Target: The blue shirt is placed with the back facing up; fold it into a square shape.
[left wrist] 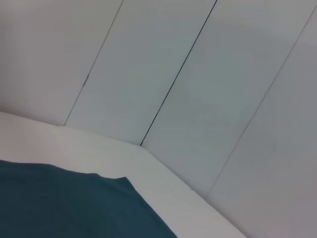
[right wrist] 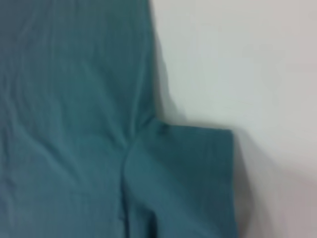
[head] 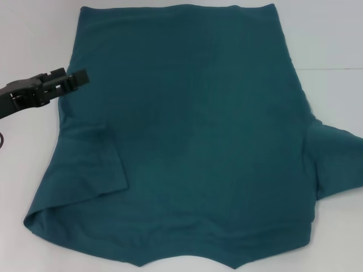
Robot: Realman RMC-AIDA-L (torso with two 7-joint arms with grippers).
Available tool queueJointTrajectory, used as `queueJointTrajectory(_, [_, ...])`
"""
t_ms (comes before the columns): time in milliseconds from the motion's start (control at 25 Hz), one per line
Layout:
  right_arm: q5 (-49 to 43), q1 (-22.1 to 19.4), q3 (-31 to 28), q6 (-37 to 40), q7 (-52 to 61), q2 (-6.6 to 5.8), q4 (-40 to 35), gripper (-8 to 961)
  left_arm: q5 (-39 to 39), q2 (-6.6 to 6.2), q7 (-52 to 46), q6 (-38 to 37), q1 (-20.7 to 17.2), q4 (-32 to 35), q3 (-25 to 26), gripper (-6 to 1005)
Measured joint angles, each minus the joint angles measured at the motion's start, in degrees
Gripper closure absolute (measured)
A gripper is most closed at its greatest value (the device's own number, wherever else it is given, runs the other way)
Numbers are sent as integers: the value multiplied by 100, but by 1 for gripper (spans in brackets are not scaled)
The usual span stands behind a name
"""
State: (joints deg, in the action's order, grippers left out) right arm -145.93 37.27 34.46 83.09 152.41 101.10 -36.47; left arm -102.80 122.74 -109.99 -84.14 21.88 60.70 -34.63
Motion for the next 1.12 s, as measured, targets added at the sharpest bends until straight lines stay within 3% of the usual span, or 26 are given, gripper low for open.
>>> queueJointTrajectory(440, [-202, 179, -37, -147, 0, -38, -148, 909, 25, -13, -12, -4, -10, -6, 0, 201])
queueJointTrajectory(800, [-199, 520, -25, -471, 84, 20, -88, 900, 36, 24, -17, -9, -8, -5, 76, 201])
queueJointTrajectory(1120, [-110, 524, -53, -635, 252, -5, -121, 893, 50, 38, -22, -32, -22, -5, 159, 201])
